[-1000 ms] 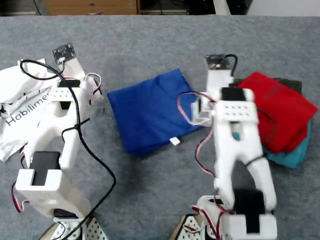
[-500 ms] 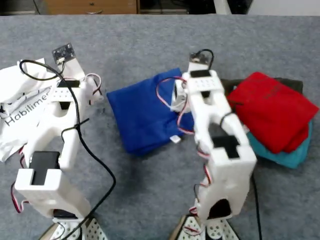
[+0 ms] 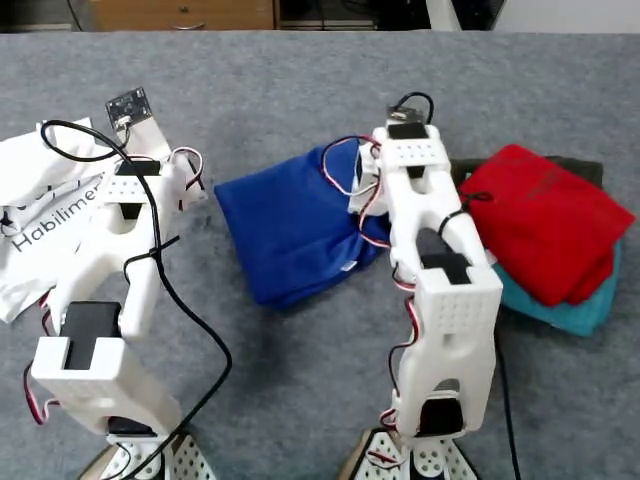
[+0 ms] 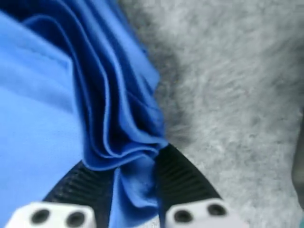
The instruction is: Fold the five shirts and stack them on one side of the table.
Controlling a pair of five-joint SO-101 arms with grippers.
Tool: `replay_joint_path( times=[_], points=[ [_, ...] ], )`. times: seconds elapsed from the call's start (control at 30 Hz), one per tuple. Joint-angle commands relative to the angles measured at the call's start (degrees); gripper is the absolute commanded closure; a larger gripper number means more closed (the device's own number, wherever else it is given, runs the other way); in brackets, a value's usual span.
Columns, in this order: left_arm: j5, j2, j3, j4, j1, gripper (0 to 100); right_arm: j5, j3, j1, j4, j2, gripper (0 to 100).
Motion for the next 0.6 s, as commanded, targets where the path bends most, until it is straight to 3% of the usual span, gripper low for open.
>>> replay_joint_path(
  times=[0.0,0.33,0.57],
  points=[
    [-0.6,-0.5,-0.3,-1.0,0.7,98,1.0,-3.8,2.6,4.8,0.0,99.5],
    [-0.6,-0.5,0.3,-2.6,0.6,98,4.0,-30.6,8.0,22.5,0.0,99.5],
    [-0.7,-0.5,0.3,-2.7,0.6,98,7.9,-37.3,17.6,22.8,-3.9,99.5]
  ],
)
